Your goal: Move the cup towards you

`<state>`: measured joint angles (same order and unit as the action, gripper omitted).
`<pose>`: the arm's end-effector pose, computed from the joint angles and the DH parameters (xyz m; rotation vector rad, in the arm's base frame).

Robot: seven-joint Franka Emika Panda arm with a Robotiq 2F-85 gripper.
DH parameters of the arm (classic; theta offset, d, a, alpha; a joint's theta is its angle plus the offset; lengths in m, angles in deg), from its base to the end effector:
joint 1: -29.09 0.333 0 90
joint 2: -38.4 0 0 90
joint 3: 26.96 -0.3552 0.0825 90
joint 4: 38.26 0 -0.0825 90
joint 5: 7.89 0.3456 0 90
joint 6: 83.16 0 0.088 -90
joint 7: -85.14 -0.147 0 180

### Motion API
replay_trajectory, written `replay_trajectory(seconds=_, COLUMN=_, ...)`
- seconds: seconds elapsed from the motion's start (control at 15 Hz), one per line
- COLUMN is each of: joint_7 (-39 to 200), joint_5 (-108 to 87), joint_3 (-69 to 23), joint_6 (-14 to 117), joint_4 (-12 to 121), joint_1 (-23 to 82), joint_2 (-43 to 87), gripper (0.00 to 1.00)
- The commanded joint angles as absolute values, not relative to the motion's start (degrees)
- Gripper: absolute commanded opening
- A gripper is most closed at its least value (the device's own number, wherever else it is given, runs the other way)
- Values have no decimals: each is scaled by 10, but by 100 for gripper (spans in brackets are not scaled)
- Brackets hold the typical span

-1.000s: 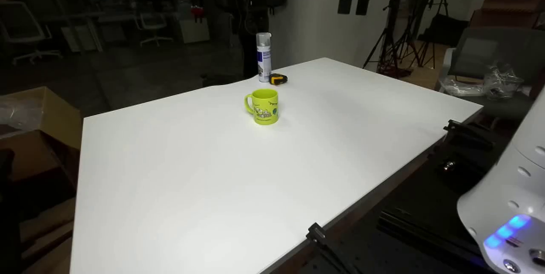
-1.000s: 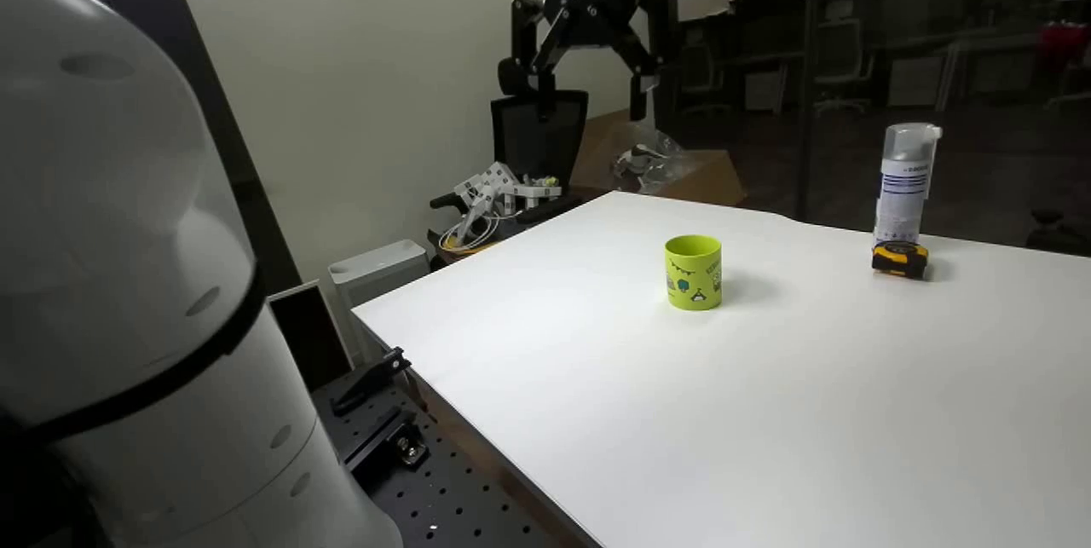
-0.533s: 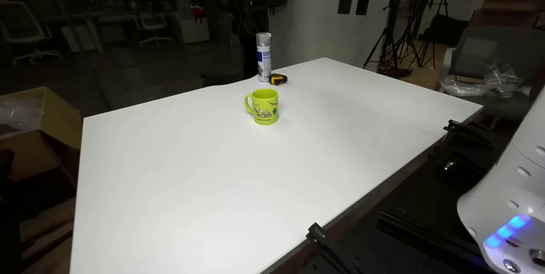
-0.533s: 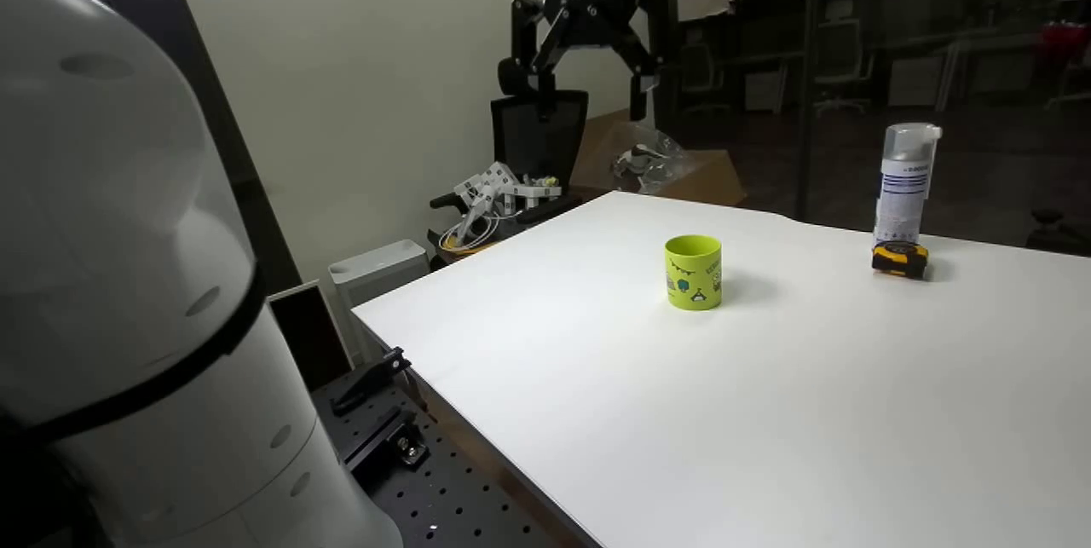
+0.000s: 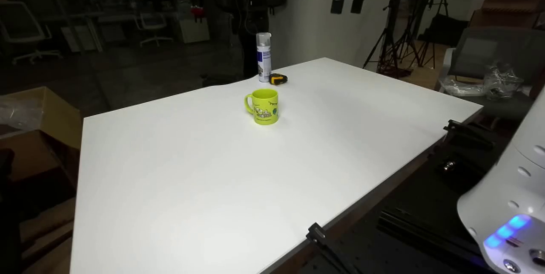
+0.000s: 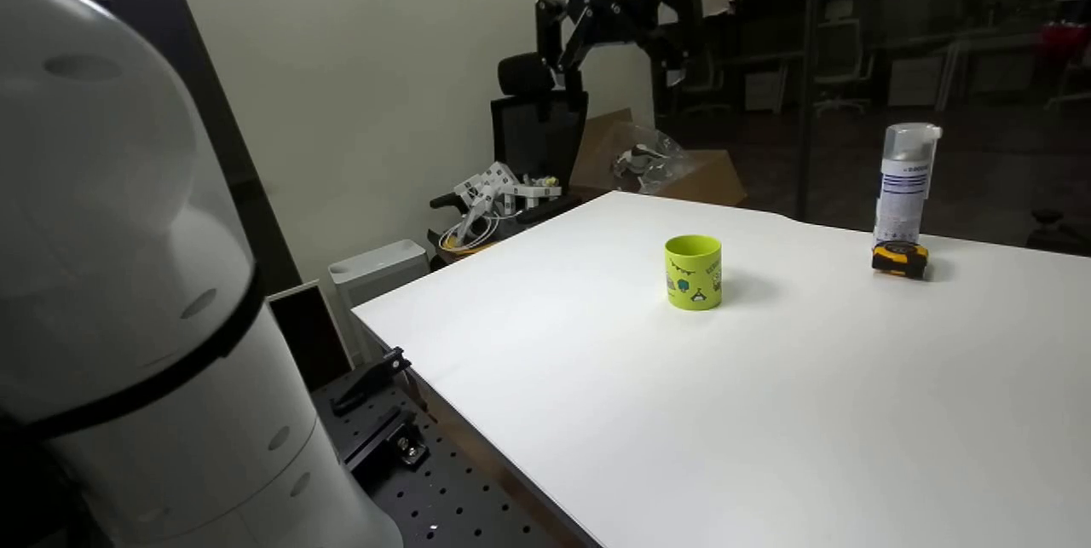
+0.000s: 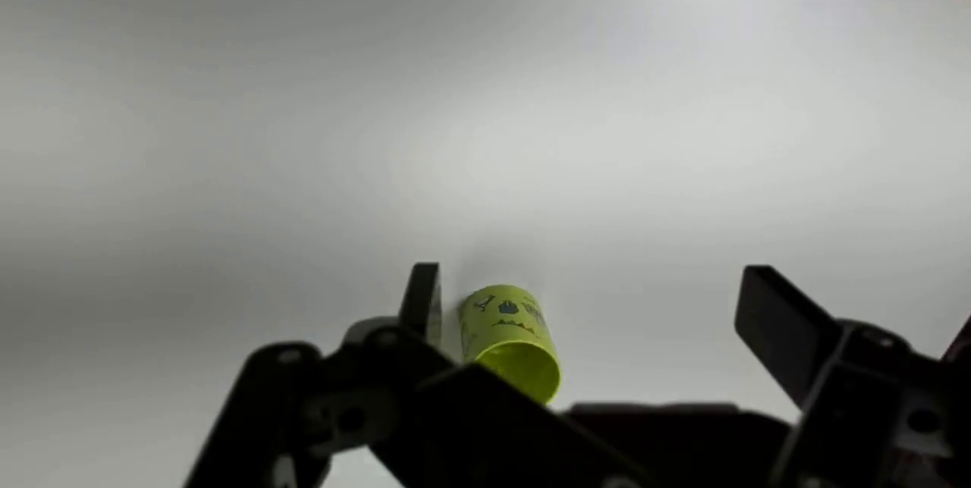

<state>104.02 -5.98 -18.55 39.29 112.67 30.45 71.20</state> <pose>0.3178 -0.0382 0.4444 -3.0310 -0.3193 -0.1392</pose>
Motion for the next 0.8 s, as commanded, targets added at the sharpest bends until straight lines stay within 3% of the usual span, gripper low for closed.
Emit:
replay_trajectory(seconds=0.0, joint_7=987, joint_5=-81, joint_3=-194, joint_6=478, joint_4=1071, joint_1=272, joint_2=609, gripper=100)
replay_trajectory(seconds=0.53, joint_7=929, joint_5=-83, joint_3=-208, joint_6=502, joint_4=884, joint_1=259, joint_2=325, gripper=100)
replay_trajectory(seconds=0.6, joint_7=958, joint_5=-72, joint_3=-200, joint_6=519, joint_4=957, joint_1=249, joint_2=402, gripper=100)
replay_trajectory(seconds=0.73, joint_7=958, joint_5=-71, joint_3=-207, joint_6=525, joint_4=939, joint_1=249, joint_2=365, gripper=100)
